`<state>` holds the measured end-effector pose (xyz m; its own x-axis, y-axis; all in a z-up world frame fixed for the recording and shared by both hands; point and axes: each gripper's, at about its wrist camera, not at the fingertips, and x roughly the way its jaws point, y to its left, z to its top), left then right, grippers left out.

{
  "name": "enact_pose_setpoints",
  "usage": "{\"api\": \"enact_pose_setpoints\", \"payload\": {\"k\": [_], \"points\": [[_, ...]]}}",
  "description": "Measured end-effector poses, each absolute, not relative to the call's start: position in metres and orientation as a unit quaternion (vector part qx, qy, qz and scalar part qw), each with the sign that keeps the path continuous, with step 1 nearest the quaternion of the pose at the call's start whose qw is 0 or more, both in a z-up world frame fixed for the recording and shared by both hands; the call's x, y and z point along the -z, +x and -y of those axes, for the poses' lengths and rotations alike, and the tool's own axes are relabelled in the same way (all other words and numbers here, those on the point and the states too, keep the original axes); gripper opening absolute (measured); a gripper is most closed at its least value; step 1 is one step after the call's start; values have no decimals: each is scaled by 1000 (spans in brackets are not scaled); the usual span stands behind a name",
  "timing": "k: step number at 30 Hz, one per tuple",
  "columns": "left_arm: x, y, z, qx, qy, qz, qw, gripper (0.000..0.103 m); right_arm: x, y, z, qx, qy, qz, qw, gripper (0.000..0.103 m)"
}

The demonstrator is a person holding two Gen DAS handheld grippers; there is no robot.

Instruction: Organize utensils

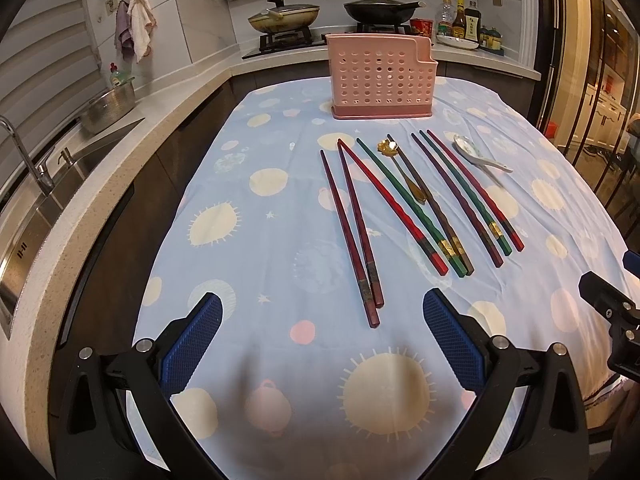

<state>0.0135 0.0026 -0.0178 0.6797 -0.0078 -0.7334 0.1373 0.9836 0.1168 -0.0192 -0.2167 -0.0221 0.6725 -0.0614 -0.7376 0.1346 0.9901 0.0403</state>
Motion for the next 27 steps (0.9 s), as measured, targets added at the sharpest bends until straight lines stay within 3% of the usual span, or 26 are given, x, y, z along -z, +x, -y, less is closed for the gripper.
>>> {"api": "enact_pose_setpoints", "payload": {"k": [27], "points": [[17, 14, -2, 42, 80, -397, 913, 96, 22, -17, 216, 53, 45, -401, 913, 96]]}}
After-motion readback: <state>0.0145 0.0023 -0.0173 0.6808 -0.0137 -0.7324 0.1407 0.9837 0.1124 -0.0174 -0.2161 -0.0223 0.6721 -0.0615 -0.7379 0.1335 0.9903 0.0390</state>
